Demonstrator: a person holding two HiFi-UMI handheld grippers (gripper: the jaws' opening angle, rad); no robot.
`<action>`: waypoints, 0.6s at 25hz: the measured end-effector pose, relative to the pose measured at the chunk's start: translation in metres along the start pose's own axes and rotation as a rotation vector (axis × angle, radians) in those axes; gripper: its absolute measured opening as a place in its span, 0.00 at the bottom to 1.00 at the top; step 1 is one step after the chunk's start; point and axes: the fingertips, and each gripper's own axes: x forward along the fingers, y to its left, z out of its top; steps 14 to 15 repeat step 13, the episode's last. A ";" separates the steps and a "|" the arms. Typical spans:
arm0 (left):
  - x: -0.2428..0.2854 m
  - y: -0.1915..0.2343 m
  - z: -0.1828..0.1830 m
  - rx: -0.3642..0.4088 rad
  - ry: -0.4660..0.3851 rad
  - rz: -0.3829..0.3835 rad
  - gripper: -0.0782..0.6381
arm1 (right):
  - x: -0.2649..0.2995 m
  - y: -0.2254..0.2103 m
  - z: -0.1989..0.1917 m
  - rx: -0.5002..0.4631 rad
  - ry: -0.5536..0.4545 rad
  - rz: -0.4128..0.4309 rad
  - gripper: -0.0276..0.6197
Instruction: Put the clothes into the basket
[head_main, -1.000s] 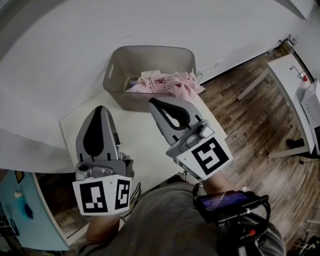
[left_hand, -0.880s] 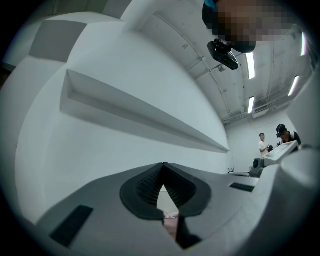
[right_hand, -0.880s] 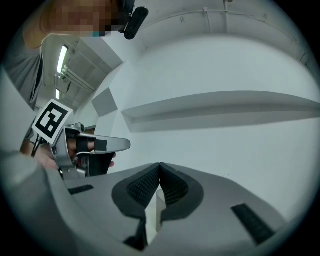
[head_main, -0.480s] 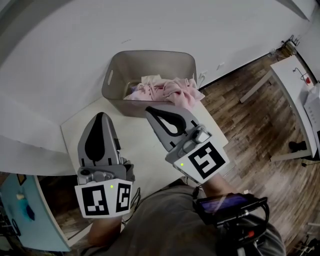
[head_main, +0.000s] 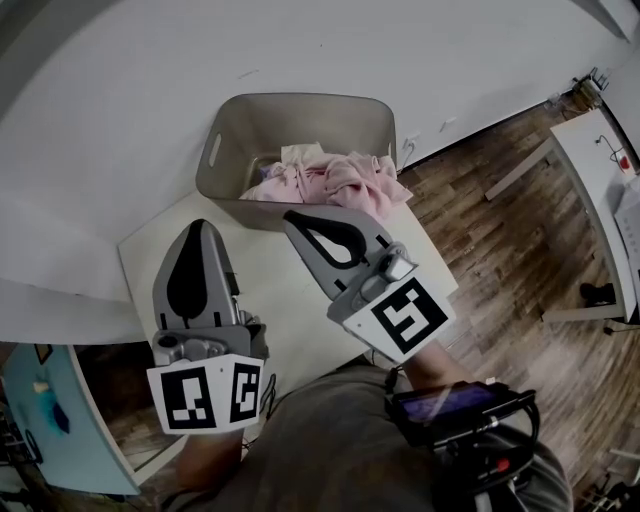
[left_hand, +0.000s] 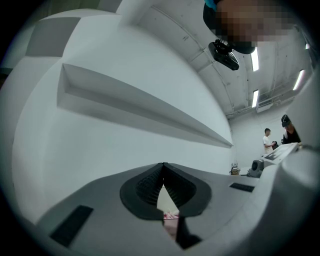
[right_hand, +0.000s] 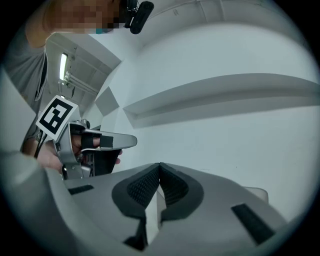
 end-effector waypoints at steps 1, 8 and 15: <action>0.001 0.000 -0.001 0.001 0.001 0.001 0.12 | 0.001 -0.002 0.000 0.002 -0.001 0.000 0.05; 0.004 0.004 -0.001 0.006 0.003 0.015 0.12 | 0.007 -0.006 0.002 -0.002 -0.016 0.002 0.05; 0.001 0.007 0.000 0.007 0.003 0.018 0.12 | 0.007 -0.002 0.004 -0.007 -0.021 0.005 0.05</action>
